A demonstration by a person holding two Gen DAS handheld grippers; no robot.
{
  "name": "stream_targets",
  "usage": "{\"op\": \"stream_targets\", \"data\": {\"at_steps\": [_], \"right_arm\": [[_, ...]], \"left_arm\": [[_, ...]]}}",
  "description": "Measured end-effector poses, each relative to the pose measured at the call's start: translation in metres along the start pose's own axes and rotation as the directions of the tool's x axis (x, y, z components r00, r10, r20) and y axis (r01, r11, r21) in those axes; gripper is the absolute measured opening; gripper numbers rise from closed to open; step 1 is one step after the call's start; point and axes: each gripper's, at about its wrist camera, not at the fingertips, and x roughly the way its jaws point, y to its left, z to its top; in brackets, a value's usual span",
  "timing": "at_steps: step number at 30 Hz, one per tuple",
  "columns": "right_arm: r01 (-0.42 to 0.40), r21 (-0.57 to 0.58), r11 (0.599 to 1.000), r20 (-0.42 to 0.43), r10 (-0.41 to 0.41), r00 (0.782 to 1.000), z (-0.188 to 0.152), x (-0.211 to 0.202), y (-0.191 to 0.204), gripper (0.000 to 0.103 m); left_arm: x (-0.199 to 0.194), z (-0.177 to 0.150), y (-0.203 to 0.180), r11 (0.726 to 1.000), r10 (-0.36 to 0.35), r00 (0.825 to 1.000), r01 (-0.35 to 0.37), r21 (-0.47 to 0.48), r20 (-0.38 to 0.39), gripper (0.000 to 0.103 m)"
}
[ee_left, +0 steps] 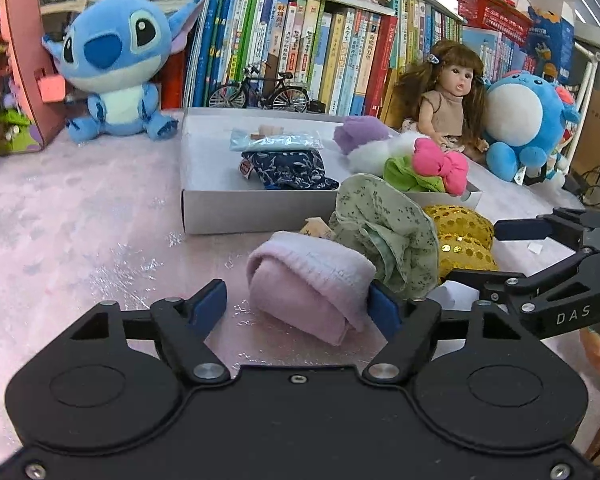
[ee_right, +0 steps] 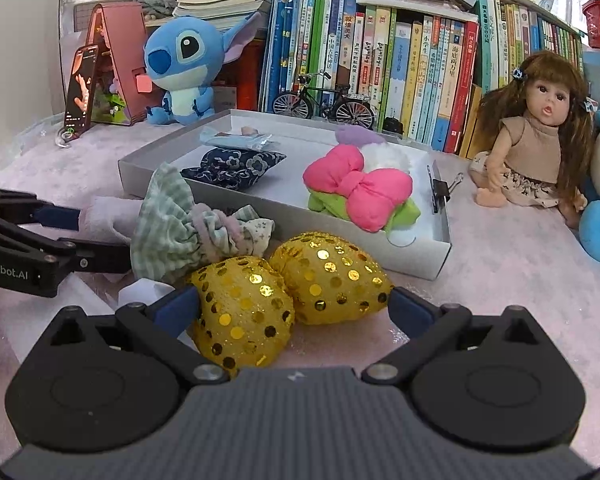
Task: Organize soft objects
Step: 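Grasp pink folded cloth with left tool while right tool grasps gold sequin pouch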
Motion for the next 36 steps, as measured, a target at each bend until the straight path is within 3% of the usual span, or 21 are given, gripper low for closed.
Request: {"op": "stream_targets", "data": {"at_steps": [12,24,36], "right_arm": [[-0.006,0.001,1.000,-0.005,0.007,1.000,0.002,0.005,-0.001,0.103],[-0.017,0.081,0.997,0.001,0.017,1.000,-0.002,0.011,-0.005,0.103],[-0.003,0.088,0.996,0.031,0.000,1.000,-0.004,0.007,-0.003,0.103]], "left_arm": [[0.003,0.002,-0.003,1.000,-0.016,1.000,0.016,-0.006,-0.004,0.063],[0.000,0.001,-0.006,1.000,-0.005,1.000,0.005,-0.008,0.003,0.049],[-0.006,0.003,-0.006,1.000,0.004,1.000,-0.004,-0.007,0.021,0.047]]}}
